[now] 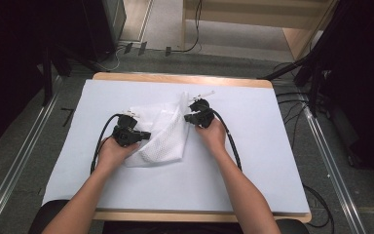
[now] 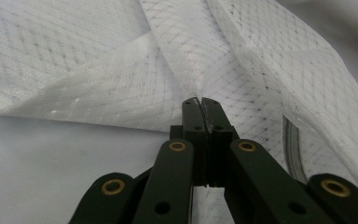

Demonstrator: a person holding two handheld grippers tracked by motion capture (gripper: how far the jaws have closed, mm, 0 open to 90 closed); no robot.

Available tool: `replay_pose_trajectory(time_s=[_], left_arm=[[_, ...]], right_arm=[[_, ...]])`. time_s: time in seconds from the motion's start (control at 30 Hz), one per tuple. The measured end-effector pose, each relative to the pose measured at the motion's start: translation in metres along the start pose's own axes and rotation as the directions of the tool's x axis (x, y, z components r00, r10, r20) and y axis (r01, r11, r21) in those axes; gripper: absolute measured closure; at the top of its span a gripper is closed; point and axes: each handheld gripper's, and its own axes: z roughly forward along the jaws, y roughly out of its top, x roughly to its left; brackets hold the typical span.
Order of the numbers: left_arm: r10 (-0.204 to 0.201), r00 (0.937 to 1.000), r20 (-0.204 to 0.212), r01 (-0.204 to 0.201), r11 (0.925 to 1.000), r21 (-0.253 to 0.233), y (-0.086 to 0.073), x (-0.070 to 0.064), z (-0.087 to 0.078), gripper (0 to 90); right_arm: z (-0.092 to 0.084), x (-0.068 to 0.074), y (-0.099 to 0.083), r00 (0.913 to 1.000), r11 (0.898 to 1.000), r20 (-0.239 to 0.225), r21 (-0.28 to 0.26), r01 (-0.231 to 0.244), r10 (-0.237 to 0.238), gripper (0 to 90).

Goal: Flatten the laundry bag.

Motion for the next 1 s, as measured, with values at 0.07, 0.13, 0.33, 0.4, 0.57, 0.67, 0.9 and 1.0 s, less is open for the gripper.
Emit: replay_pose_trajectory(time_s=[0.07,0.13,0.33,0.4,0.57,0.67,0.9,1.0], left_arm=[[-0.006,1.0000,0.001,0.006,0.9999,-0.011,0.000,0.001,-0.003,90.0],[-0.009,1.0000,-0.001,0.009,0.9998,-0.016,0.001,0.001,-0.005,90.0],[-0.013,0.9999,-0.003,0.013,0.9991,-0.041,0.002,0.003,-0.012,90.0],[-0.017,0.9999,-0.002,0.017,0.9987,-0.049,0.002,0.004,-0.014,90.0],[-0.020,0.9998,-0.009,0.019,0.9975,-0.068,0.003,0.005,-0.021,90.0],[-0.021,0.9997,-0.010,0.021,0.9971,-0.073,0.003,0.006,-0.025,90.0],[-0.032,0.9994,-0.015,0.030,0.9954,-0.090,0.002,0.007,-0.030,90.0],[-0.031,0.9994,-0.018,0.029,0.9954,-0.091,0.001,0.008,-0.034,90.0]], right_arm=[[-0.004,-0.001,-0.001,1.0000,1.000,0.000,0.001,0.005,-0.005,90.0],[-0.009,-0.002,-0.002,0.9999,1.000,0.008,-0.011,0.010,-0.010,90.0],[-0.024,-0.011,-0.011,0.9999,0.999,0.011,-0.034,-0.011,0.012,90.0],[-0.029,-0.015,-0.014,0.9997,0.999,0.013,-0.042,-0.020,0.020,90.0],[-0.042,-0.023,-0.024,0.9992,0.998,0.023,-0.054,-0.032,0.033,90.0],[-0.051,-0.027,-0.029,0.9989,0.997,0.026,-0.069,-0.036,0.038,90.0],[-0.070,-0.038,-0.043,0.9974,0.995,0.047,-0.087,-0.052,0.056,90.0],[-0.074,-0.044,-0.048,0.9961,0.994,0.049,-0.089,-0.069,0.073,90.0]])
